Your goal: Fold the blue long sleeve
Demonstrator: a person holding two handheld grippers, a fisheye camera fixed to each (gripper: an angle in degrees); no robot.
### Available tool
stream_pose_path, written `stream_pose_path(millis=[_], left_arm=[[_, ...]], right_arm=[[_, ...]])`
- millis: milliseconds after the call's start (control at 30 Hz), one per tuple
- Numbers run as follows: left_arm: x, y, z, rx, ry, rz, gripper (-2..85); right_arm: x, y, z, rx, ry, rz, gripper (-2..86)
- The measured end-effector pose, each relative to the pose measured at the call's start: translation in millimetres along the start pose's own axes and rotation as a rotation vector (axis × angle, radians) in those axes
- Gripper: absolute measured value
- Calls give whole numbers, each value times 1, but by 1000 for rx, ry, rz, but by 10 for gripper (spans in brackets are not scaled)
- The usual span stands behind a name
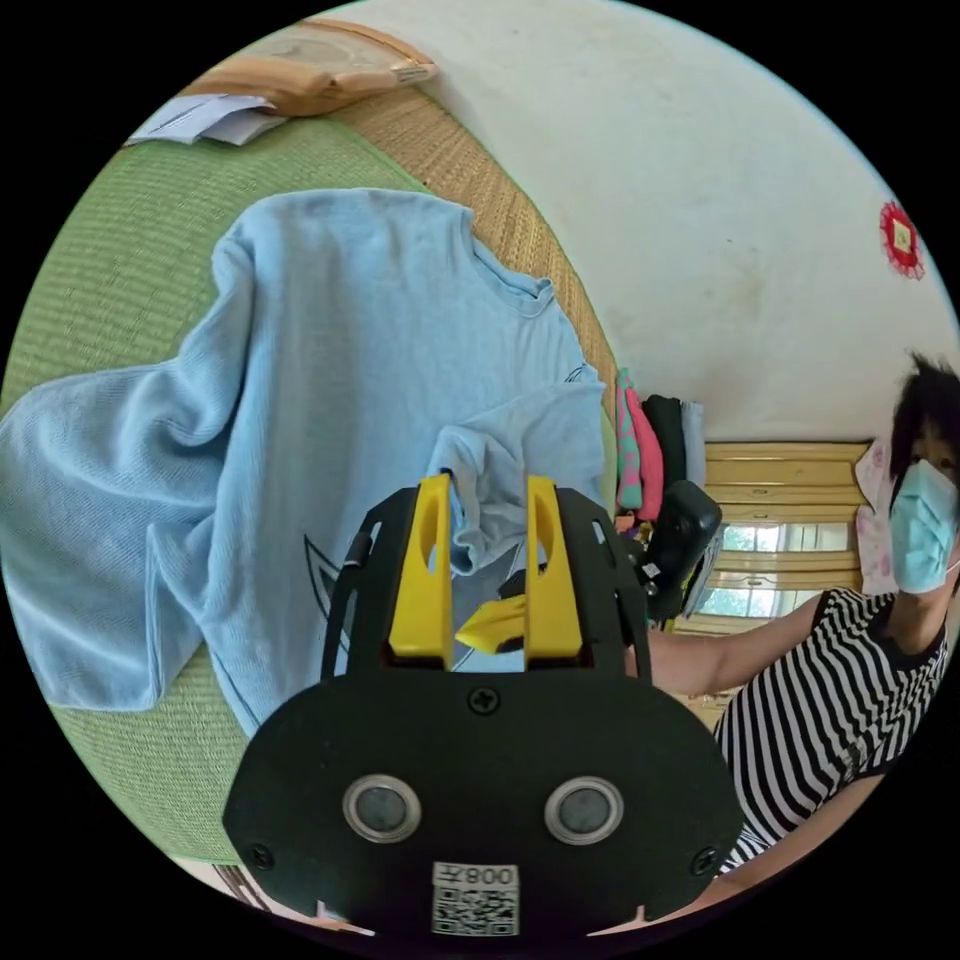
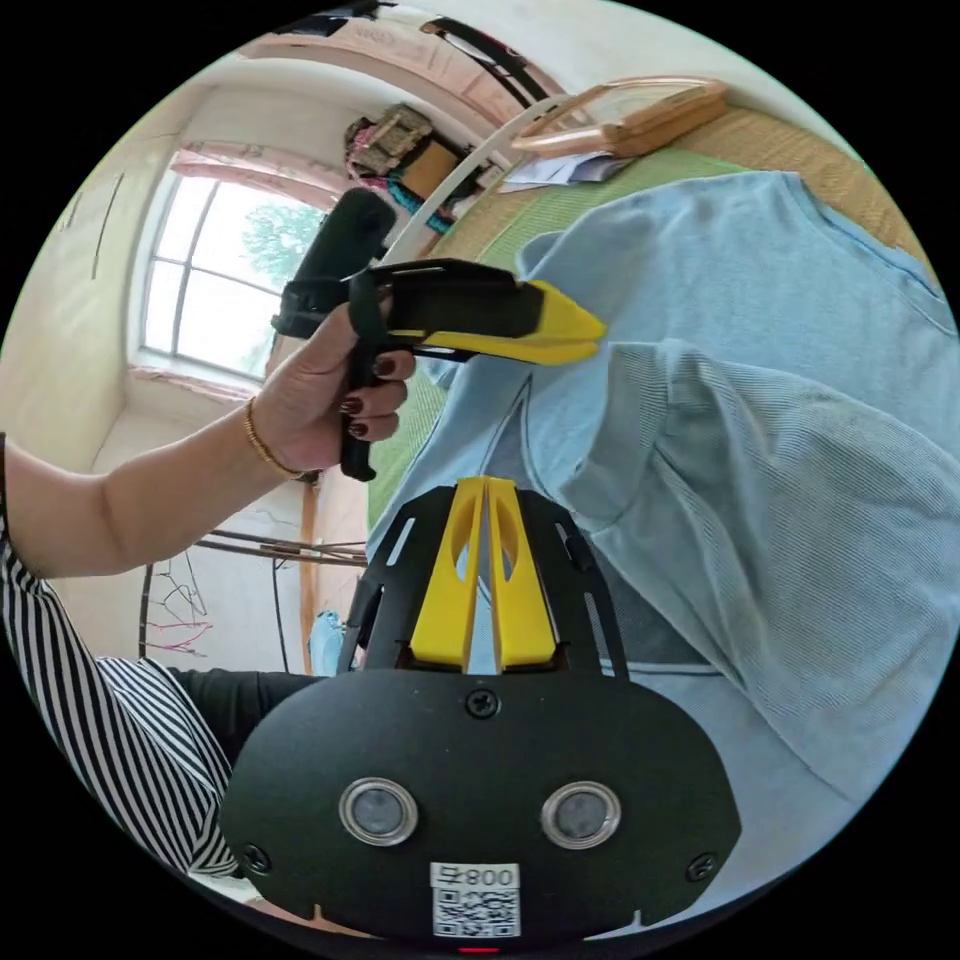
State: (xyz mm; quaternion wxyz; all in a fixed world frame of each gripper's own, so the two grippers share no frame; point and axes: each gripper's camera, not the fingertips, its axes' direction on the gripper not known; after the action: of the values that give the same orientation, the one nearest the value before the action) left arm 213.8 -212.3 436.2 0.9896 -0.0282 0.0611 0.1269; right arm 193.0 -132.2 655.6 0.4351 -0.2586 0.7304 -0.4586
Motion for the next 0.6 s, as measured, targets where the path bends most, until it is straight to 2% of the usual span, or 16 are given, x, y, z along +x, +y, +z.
stream_pose_path(millis=[100,167,333,600], left_arm=[[1,-2,-5,-47,-64,12,100],[-4,-3,-12,-65,-118,-10,66],[-2,6,-38,-46,-113,-9,17],[11,25,-75,-48,-233,12,8]], right_arm=[[5,-5,1,9,21,41,1],[11,-3,-12,69,28,73,0],[42,-7,-41,188,139,195,0],[54,-32,-4,72,186,173,1]])
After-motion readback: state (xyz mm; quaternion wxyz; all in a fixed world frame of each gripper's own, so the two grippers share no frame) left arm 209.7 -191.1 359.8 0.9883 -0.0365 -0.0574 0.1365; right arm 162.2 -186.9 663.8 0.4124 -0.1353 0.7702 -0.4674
